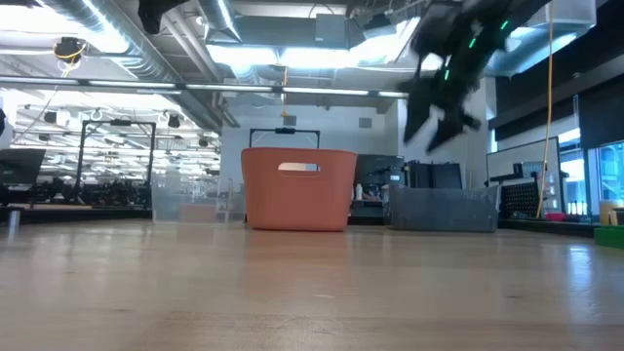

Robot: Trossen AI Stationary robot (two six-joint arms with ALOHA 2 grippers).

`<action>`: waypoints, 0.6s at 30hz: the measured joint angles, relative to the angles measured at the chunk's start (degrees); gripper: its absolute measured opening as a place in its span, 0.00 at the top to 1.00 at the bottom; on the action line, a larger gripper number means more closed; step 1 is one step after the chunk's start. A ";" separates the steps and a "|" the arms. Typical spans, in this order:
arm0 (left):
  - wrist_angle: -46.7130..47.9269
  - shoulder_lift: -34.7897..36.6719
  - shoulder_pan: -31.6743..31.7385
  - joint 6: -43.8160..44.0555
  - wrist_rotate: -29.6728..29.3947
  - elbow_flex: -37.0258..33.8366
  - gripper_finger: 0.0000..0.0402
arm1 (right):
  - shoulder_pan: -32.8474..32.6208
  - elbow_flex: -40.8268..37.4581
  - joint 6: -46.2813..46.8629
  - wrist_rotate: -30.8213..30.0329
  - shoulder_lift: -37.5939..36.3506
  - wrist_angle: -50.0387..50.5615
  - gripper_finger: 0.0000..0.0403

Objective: Sort & place blocks by color
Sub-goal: Put the top right green game piece into the orange bin

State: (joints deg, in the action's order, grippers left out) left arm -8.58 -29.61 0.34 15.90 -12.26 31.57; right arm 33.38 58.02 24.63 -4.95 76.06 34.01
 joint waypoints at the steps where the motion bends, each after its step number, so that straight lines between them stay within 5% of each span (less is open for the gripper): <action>1: 0.04 0.00 0.02 0.00 -0.44 0.00 0.42 | -1.50 -0.01 -0.42 0.73 -2.33 -0.23 0.26; 7: 0.11 0.00 0.02 -0.02 -0.56 0.00 0.42 | -12.66 -2.57 1.24 6.71 -14.89 -8.45 0.27; 13: 0.14 0.00 0.02 -0.02 -0.63 0.00 0.42 | -25.13 -6.10 3.24 6.61 -22.11 -25.20 0.27; 18: 0.14 0.00 0.02 -0.02 -0.76 0.00 0.42 | -30.97 -6.34 1.98 3.68 -23.25 -29.93 0.27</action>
State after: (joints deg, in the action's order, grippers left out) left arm -8.45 -29.61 0.36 15.88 -13.01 31.57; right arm 2.41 51.68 26.61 -1.26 52.82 4.08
